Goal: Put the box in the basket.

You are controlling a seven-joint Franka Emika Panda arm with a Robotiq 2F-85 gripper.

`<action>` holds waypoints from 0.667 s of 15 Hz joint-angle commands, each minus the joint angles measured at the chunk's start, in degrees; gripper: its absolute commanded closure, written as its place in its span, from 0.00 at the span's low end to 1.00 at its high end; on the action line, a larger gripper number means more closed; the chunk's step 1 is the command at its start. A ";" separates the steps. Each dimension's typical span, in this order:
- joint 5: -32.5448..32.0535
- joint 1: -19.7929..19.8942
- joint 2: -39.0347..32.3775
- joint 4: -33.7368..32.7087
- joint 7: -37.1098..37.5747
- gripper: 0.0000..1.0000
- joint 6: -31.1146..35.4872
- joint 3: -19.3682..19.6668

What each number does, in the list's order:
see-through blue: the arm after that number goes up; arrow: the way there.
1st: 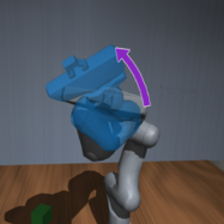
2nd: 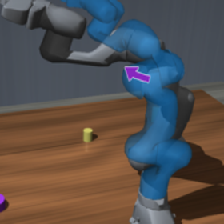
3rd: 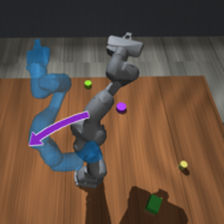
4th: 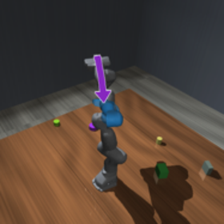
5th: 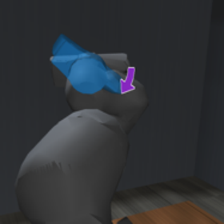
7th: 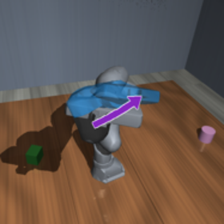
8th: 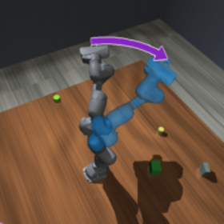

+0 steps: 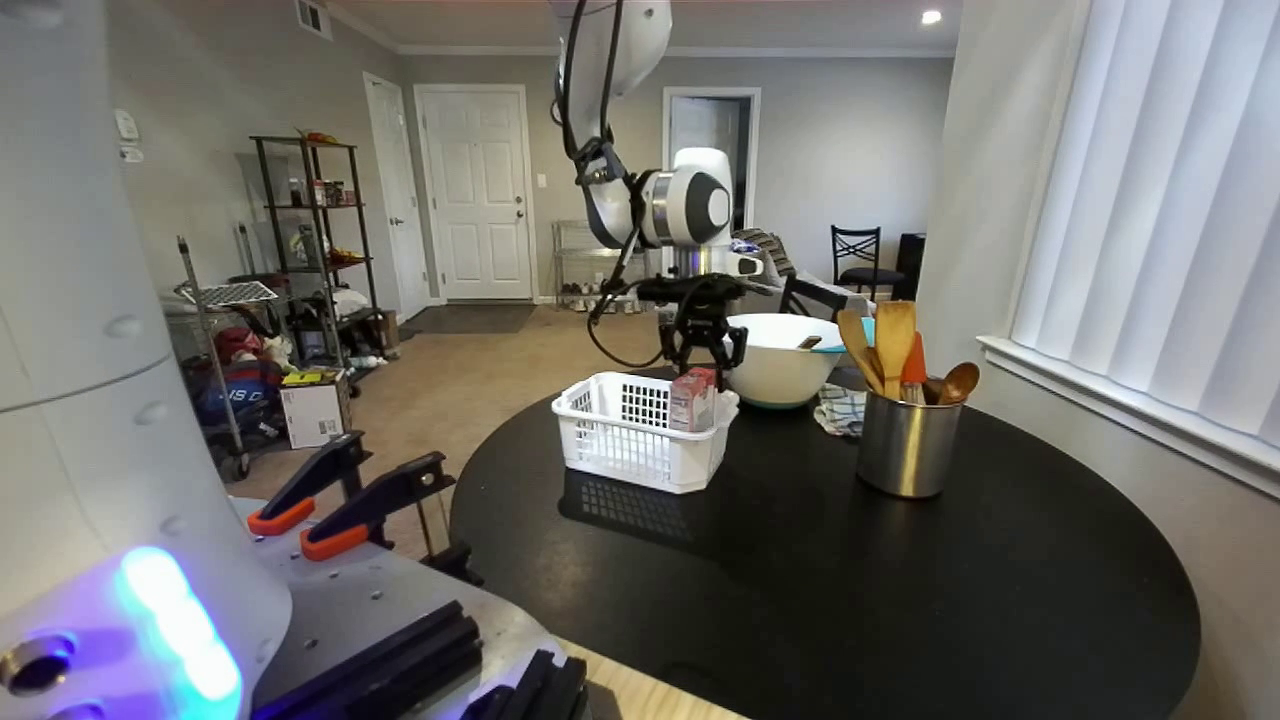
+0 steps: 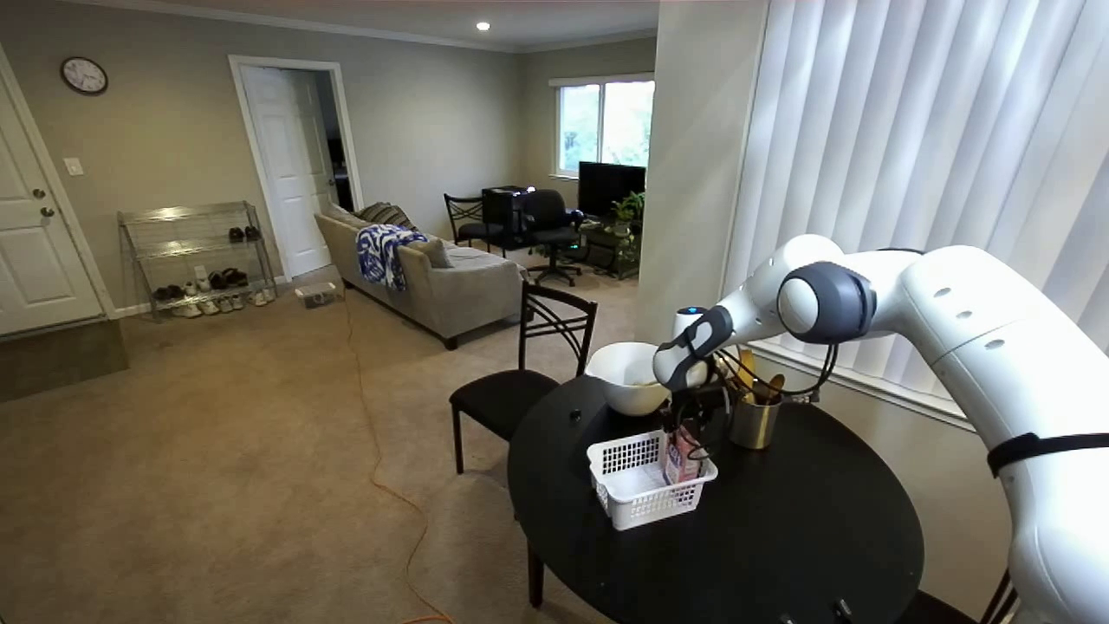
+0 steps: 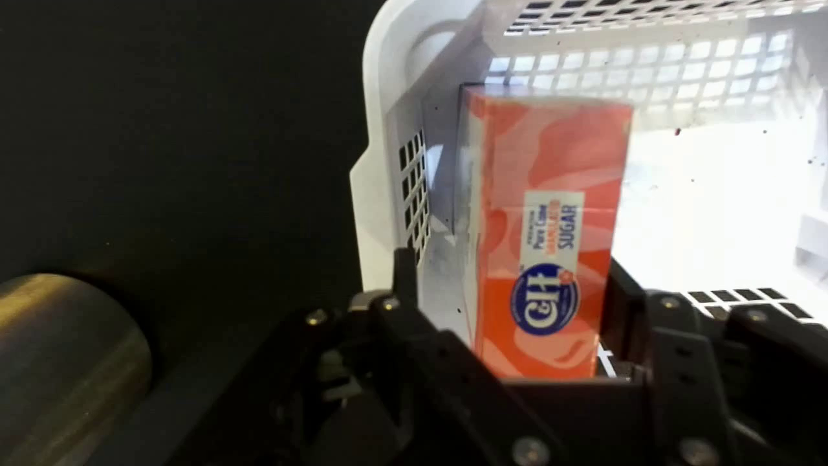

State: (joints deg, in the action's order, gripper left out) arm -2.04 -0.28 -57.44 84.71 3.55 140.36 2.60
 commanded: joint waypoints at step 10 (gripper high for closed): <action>-0.44 0.72 11.21 7.59 0.66 0.00 -4.37 2.71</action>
State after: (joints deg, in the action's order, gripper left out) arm -2.04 0.09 -51.87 86.75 3.56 137.41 4.71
